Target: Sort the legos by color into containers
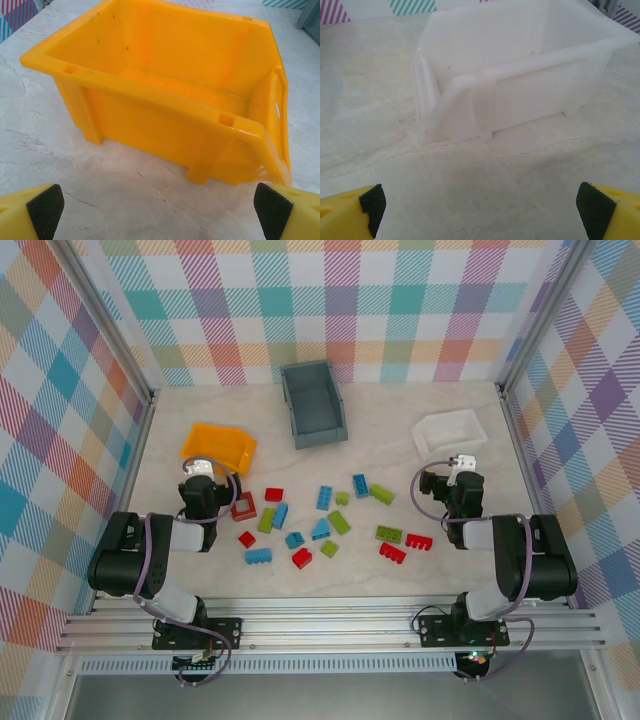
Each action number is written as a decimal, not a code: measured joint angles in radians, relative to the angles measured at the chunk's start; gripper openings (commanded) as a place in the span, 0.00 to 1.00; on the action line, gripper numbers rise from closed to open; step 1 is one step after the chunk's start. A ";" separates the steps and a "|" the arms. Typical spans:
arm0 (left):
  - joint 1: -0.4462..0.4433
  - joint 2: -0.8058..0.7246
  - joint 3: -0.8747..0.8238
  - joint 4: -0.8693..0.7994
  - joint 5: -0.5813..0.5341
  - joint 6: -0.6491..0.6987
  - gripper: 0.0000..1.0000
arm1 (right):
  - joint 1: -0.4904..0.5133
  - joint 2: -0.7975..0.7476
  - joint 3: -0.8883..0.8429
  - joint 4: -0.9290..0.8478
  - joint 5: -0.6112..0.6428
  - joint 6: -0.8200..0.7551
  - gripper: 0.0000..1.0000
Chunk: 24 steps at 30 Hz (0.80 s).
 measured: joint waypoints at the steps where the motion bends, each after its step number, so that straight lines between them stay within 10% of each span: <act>1: 0.000 0.000 0.000 0.000 0.000 0.000 1.00 | 0.000 0.000 0.000 0.000 0.000 0.000 1.00; 24: -0.001 -0.011 0.002 -0.023 -0.002 0.001 1.00 | 0.000 0.000 0.000 0.000 -0.001 0.000 1.00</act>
